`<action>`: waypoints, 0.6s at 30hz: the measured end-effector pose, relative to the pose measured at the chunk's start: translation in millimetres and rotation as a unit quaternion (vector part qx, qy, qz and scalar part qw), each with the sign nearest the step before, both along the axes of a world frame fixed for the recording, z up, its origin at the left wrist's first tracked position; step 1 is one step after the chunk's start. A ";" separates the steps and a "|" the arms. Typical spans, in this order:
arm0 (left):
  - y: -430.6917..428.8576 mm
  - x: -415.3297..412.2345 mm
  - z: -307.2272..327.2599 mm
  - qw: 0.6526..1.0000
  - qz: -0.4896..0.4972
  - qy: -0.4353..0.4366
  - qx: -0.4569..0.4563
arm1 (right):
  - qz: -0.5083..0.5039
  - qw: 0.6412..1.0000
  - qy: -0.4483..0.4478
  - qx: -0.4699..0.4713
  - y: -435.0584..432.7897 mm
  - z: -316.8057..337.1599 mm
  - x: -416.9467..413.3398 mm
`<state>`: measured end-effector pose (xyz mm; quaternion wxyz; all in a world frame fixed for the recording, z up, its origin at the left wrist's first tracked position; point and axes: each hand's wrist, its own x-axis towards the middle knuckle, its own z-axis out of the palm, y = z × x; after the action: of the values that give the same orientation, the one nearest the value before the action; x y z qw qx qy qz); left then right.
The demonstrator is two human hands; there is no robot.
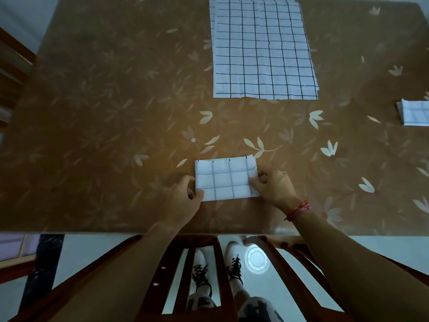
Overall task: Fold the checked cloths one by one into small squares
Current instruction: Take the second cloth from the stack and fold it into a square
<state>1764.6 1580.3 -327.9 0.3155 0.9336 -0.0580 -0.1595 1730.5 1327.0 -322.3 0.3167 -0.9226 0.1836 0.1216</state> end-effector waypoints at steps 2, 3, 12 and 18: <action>0.2 -1.9 -2.1 1.000 -0.005 0.007 -0.002 | -0.004 1.000 0.001 0.000 0.8 -1.0 1.3; 0.1 -2.7 -2.3 1.000 -0.010 0.007 0.005 | -0.007 1.000 0.002 0.000 1.2 -1.3 1.7; 0.2 -1.3 -7.7 0.988 -0.079 -0.102 0.089 | -0.026 0.999 0.017 -0.011 2.3 0.2 3.0; -1.9 4.4 -5.1 0.946 -0.194 -0.216 0.141 | -0.053 0.996 -0.023 -0.072 5.2 6.0 2.9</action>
<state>1769.0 1578.4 -333.1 0.1233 0.9513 -0.2819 -0.0184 1733.5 1332.1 -316.3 0.2594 -0.9344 0.2337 0.0700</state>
